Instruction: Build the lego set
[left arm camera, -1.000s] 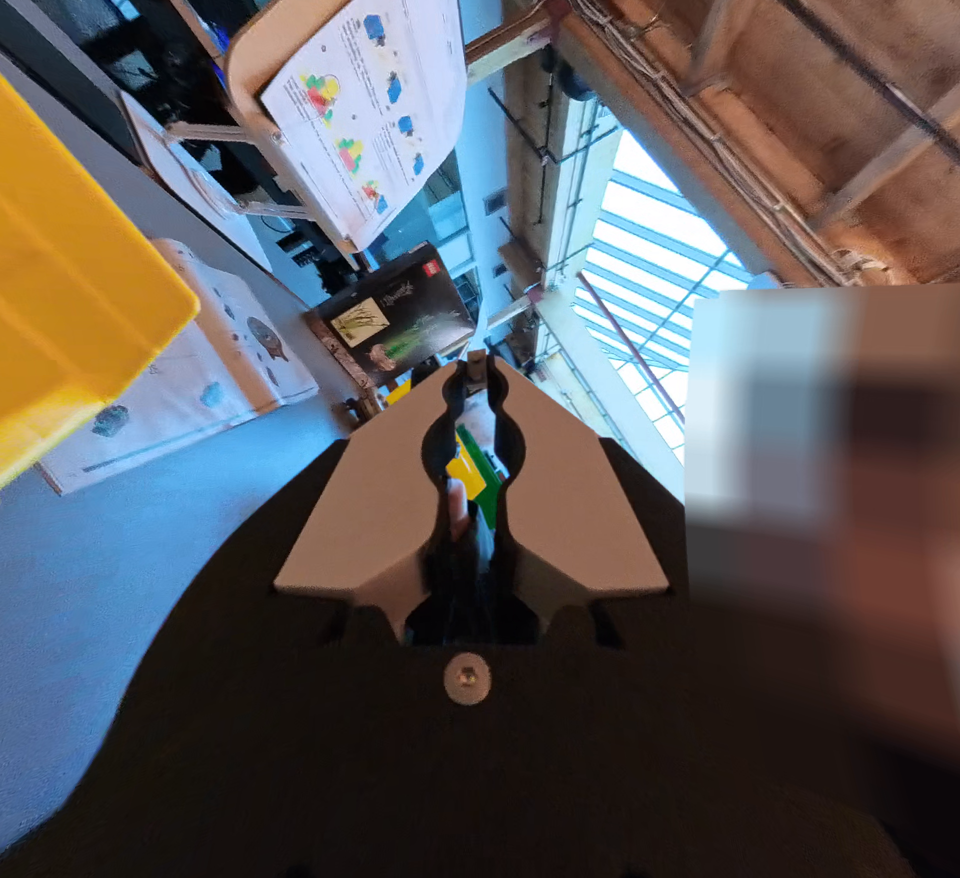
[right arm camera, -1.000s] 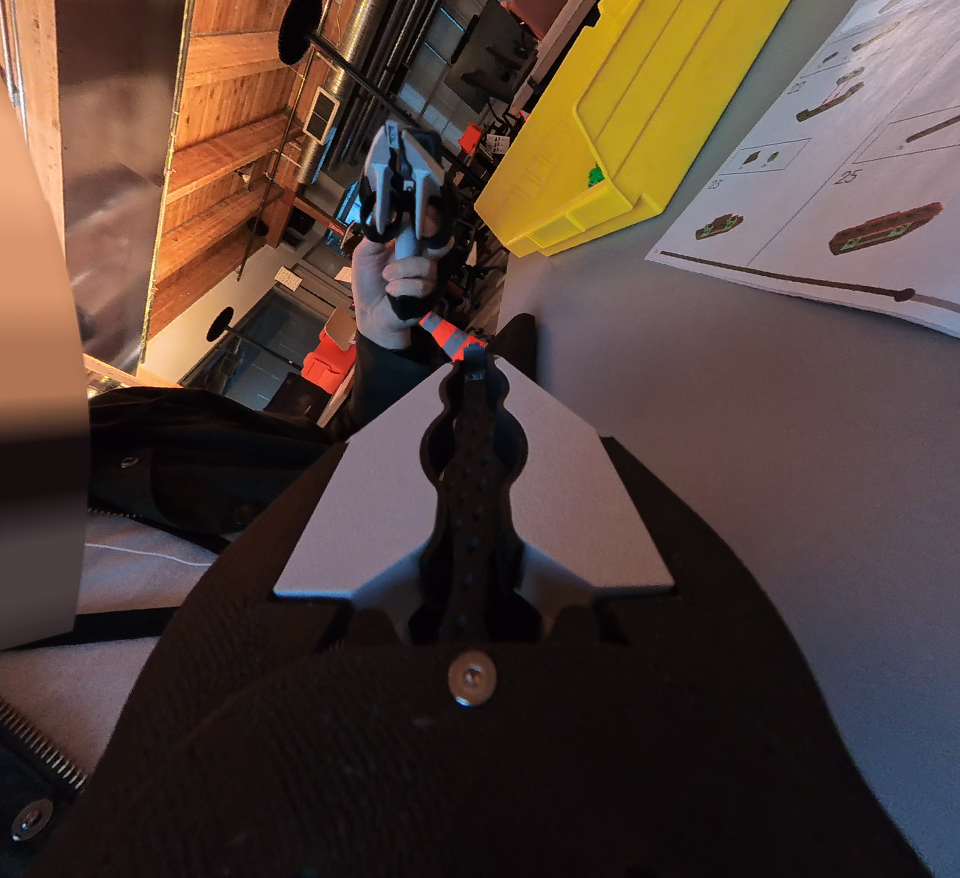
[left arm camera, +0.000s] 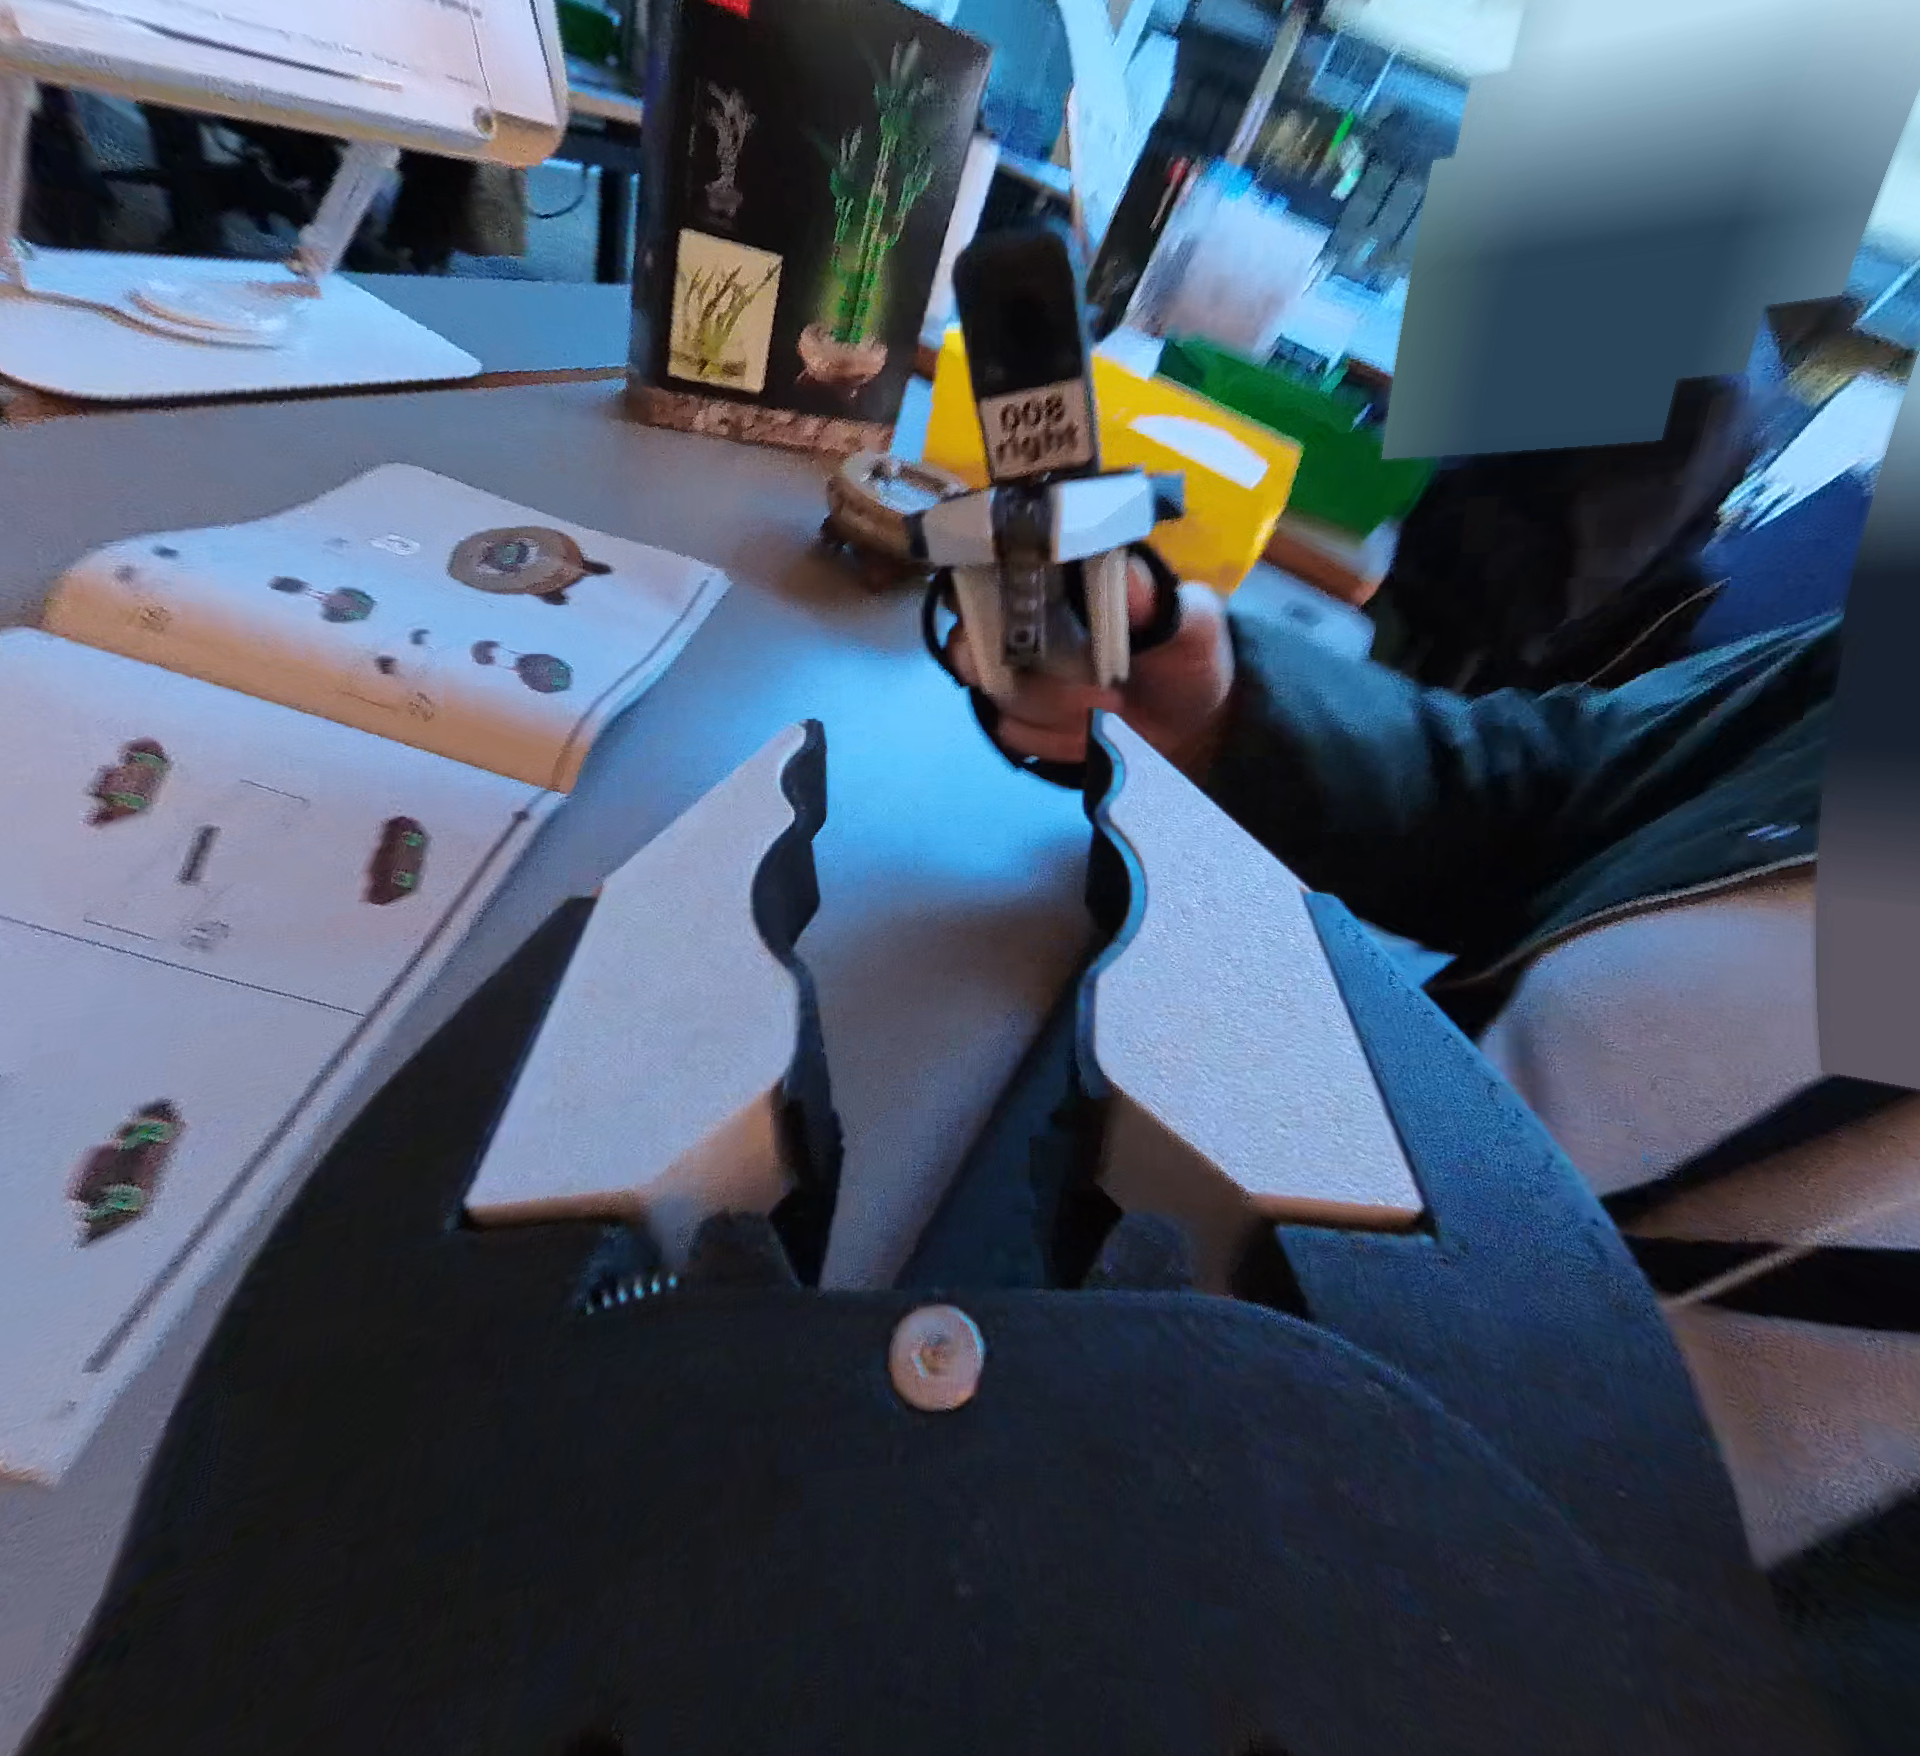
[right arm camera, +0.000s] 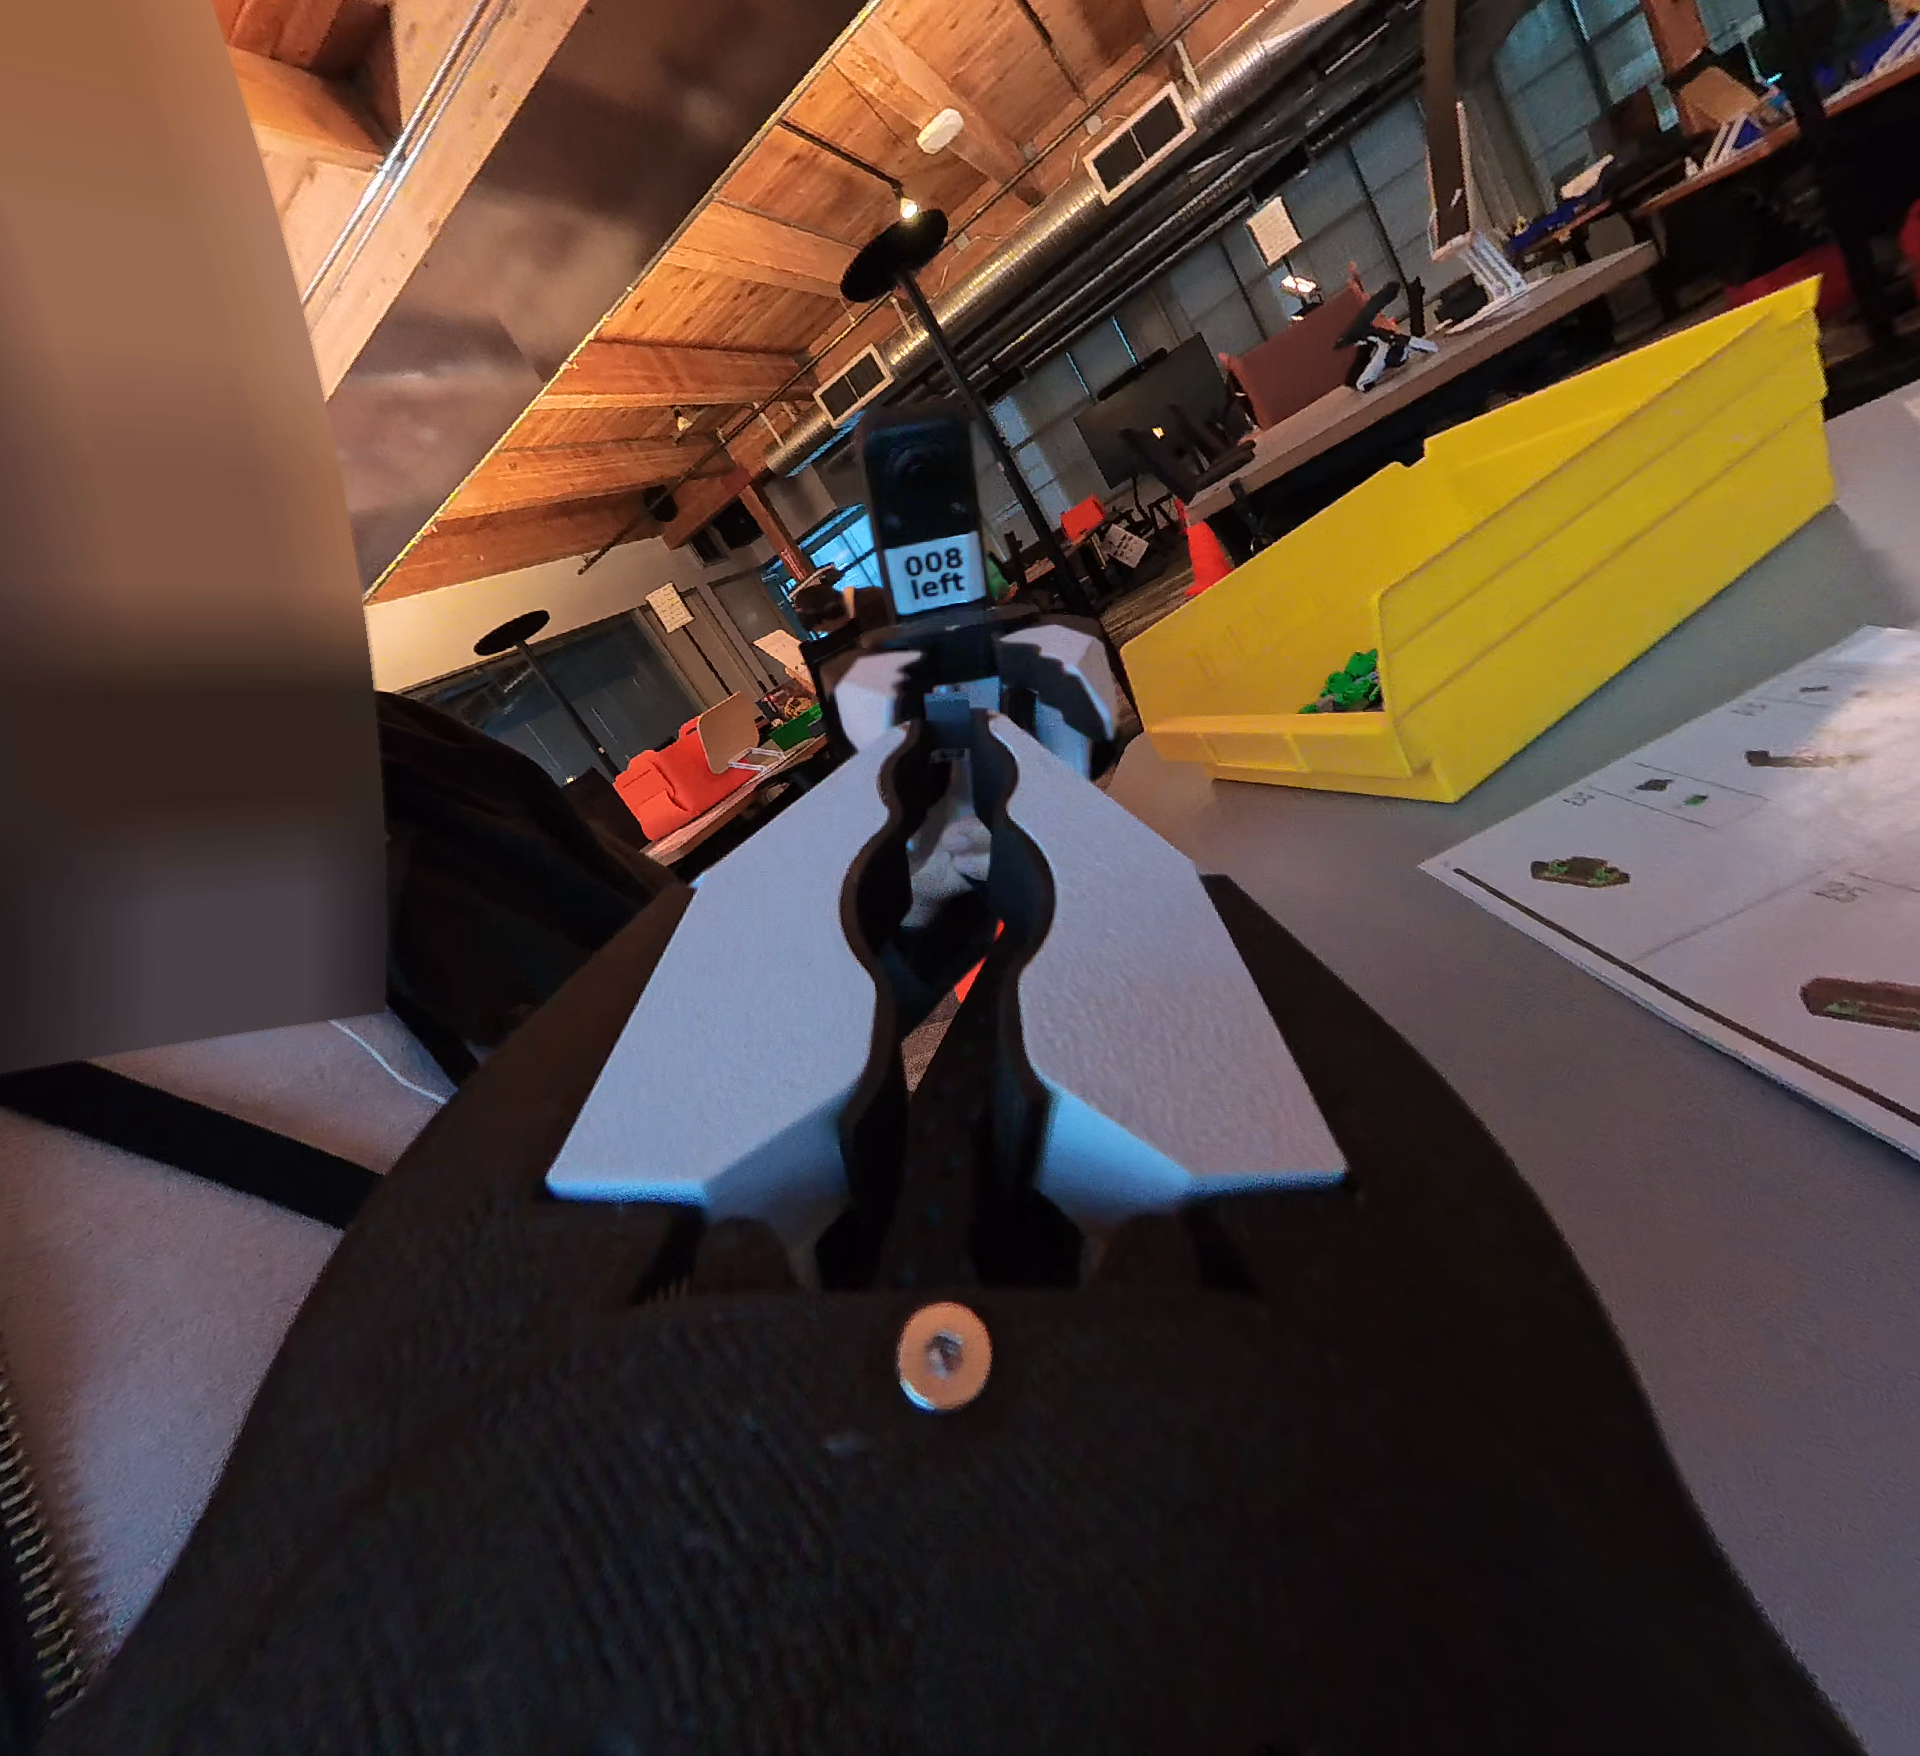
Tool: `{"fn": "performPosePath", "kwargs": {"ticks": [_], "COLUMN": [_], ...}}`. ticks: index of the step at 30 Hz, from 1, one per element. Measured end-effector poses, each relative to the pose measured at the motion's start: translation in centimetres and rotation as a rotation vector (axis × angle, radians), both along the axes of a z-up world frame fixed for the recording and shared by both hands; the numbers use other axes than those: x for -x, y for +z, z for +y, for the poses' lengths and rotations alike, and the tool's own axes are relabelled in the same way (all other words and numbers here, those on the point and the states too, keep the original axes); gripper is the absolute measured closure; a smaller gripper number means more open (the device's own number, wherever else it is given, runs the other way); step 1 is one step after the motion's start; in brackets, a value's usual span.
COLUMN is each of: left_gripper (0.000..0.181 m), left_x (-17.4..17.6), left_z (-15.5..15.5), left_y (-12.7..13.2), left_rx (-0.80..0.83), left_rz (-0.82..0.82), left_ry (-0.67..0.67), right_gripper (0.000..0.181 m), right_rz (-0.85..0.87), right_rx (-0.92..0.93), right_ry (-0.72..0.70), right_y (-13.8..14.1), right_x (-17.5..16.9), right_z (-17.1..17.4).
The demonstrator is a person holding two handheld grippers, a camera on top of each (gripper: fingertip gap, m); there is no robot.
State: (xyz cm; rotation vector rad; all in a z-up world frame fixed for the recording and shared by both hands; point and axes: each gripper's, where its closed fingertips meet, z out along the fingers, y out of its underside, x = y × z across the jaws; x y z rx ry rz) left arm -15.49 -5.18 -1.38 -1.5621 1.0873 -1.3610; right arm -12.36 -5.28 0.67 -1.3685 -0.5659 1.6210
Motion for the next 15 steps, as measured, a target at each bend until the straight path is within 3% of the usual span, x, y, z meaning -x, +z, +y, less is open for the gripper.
{"fn": "performPosePath", "kwargs": {"ticks": [5, 15], "left_gripper": [0.147, 0.175], "left_x": [-1.4, -0.9], "left_z": [-1.2, -2.1], "left_y": [-0.4, 2.0], "left_rx": [-0.143, -0.035], "left_rz": [0.070, -0.087], "left_ry": [-0.001, -0.048], "right_gripper": [0.176, 0.175], "right_rz": [0.014, 0.016], "right_rx": [-0.049, -0.077], "right_ry": [0.007, 0.022], "right_y": [0.6, 0.9], "right_x": [0.1, 0.5], "right_z": [-0.6, -1.2]}}
